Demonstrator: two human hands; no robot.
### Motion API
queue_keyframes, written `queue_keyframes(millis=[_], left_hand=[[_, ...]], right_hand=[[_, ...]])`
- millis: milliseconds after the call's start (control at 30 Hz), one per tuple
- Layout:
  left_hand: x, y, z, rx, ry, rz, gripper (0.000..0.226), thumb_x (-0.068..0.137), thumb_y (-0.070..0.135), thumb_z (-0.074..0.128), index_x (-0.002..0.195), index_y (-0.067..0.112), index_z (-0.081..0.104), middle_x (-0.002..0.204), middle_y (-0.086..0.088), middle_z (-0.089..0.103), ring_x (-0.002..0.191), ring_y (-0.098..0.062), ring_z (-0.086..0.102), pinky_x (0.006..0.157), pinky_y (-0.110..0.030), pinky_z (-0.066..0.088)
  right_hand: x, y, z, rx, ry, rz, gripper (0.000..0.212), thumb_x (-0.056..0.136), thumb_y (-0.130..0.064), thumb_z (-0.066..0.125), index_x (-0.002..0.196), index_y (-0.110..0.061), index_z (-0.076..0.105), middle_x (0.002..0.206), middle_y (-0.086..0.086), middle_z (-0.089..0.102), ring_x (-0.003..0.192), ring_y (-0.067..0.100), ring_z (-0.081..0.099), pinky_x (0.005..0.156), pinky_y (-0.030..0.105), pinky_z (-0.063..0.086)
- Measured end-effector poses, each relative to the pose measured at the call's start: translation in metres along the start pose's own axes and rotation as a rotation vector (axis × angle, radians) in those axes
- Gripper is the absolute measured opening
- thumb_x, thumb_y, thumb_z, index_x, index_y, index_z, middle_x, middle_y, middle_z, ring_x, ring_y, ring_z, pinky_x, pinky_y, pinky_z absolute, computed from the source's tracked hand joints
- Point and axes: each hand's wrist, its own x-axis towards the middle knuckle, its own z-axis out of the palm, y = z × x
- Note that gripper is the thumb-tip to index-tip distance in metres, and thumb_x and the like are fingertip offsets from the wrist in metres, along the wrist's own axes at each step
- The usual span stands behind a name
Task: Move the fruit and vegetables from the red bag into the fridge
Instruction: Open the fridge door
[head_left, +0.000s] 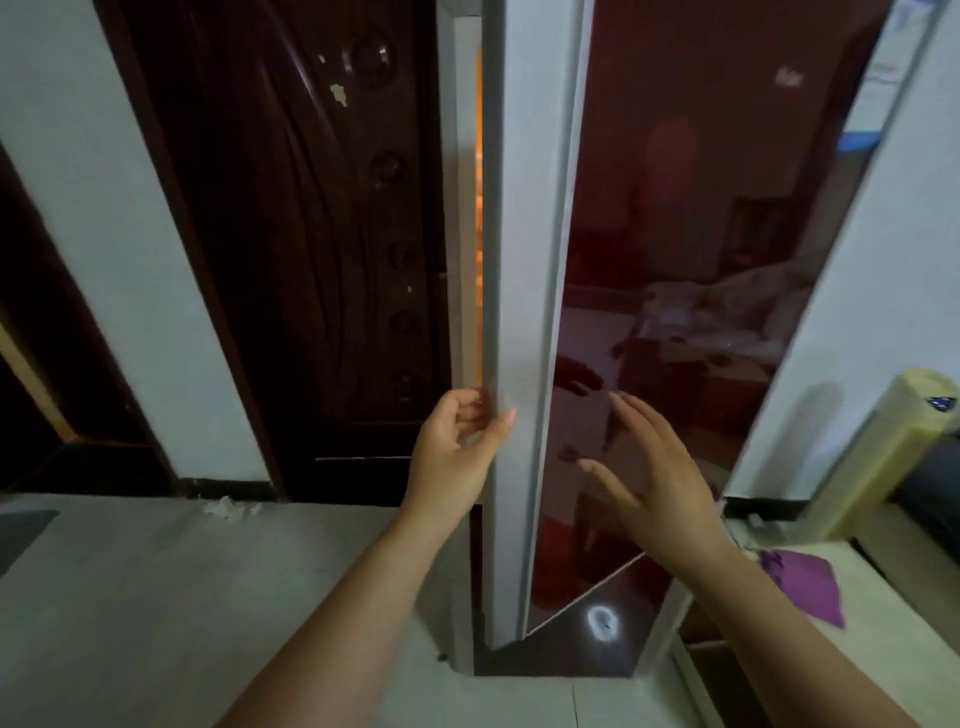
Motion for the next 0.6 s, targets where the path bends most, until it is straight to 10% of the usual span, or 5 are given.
queue_keyframes(millis=[300,600], left_hand=[[-0.094,0.034,0.042,-0.037,-0.256,-0.016,0.028,0.075,0.042,0.054,0.101,0.033,0.058,0.086,0.023,0.066,0.092,0.003,0.063,0.082,-0.025,0.053],[-0.151,0.047,0.111,0.037,-0.539,-0.034,0.033,0.08,0.055,0.059,0.113,0.052,0.057,0.118,0.019,0.063,0.113,0.0,0.057,0.096,-0.031,0.047]], right_hand=[[-0.058,-0.021,-0.075,0.068,0.031,0.056,0.067,0.08,-0.058,0.054,0.14,-0.034,0.035,0.141,-0.023,0.032,0.125,-0.006,0.038,0.098,0.011,0.039],[-0.107,0.003,-0.163,0.169,0.081,0.058,0.072,0.077,-0.066,0.049,0.141,-0.039,0.03,0.143,-0.027,0.032,0.127,-0.006,0.038,0.099,0.013,0.041]])
